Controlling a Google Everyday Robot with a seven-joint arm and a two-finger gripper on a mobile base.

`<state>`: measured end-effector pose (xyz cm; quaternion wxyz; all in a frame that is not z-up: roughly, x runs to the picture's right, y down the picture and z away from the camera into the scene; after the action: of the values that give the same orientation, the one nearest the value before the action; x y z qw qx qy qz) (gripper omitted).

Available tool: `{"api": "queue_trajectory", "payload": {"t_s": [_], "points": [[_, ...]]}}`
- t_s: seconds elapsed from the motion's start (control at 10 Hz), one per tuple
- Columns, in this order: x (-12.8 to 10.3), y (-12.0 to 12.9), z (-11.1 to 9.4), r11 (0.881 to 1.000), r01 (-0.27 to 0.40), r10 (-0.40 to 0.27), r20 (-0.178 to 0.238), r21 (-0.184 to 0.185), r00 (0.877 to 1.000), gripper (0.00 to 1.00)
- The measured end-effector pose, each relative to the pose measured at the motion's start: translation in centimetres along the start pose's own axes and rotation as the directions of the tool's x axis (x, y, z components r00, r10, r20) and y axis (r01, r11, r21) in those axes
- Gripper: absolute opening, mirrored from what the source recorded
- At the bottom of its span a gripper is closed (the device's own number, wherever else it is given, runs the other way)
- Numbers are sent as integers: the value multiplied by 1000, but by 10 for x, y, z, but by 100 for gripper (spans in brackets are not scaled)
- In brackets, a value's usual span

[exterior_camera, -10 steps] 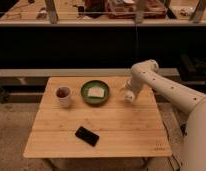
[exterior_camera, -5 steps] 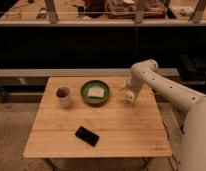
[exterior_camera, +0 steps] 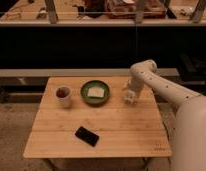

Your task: Place the bottle in the ceramic bowl

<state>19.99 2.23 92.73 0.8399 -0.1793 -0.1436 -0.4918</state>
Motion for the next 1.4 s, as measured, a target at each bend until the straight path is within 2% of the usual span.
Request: {"api": "queue_trajectory", "payload": {"t_s": [0.7,0.8,1.0,1.1,1.3,1.4], "points": [[-2,1,36,1000,21,-21,41,5,999,65],[-3,1,42,1000,22,-23,50,3,998,63],[-4,-4,41,999,29,-30,39,17,999,48],[-2,-9,34,999,30,-31,30,25,999,37],[3,-21,8,999,27,-28,25,44,999,18],[5,-25,-2,998,28,-29,20,54,999,14]]}}
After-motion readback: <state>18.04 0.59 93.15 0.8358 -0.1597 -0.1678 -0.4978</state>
